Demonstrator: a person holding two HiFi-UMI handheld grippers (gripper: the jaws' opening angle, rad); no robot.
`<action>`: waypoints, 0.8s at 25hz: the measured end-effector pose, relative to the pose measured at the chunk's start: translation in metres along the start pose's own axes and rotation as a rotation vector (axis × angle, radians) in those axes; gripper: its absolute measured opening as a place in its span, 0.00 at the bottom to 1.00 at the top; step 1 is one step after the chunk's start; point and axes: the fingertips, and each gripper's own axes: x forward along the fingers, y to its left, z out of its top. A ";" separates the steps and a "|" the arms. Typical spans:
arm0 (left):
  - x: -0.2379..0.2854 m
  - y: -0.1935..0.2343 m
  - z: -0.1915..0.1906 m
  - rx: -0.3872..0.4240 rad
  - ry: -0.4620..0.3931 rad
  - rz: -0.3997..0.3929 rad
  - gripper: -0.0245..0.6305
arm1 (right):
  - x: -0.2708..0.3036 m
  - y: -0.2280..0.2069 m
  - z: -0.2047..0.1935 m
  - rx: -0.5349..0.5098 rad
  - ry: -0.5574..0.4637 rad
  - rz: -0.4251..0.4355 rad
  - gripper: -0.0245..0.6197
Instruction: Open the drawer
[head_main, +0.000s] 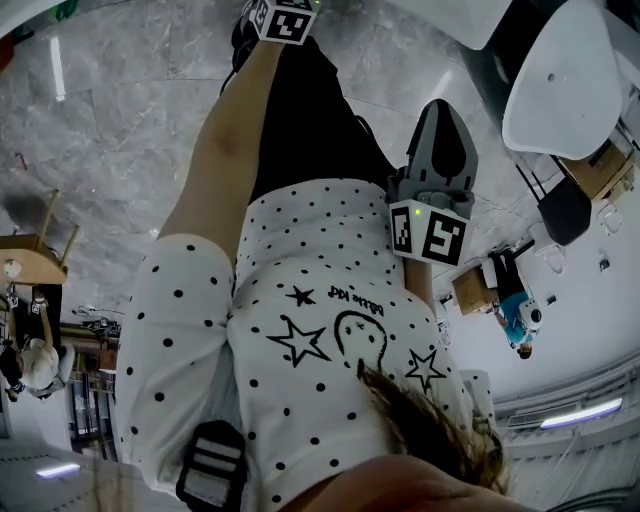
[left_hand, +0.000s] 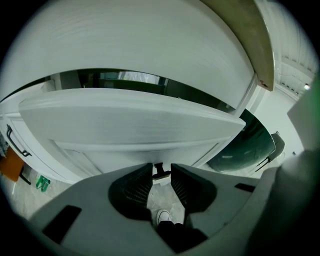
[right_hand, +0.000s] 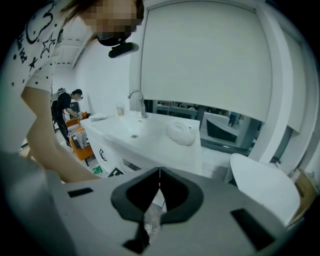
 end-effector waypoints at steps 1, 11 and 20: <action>-0.001 0.000 -0.001 -0.005 0.000 0.000 0.22 | -0.001 0.002 0.000 -0.002 0.000 0.003 0.06; -0.019 -0.009 -0.030 -0.017 0.018 -0.017 0.22 | -0.004 0.019 -0.006 -0.013 0.006 0.047 0.06; -0.028 -0.020 -0.062 -0.033 0.050 -0.025 0.22 | 0.001 0.030 -0.016 -0.011 0.014 0.108 0.06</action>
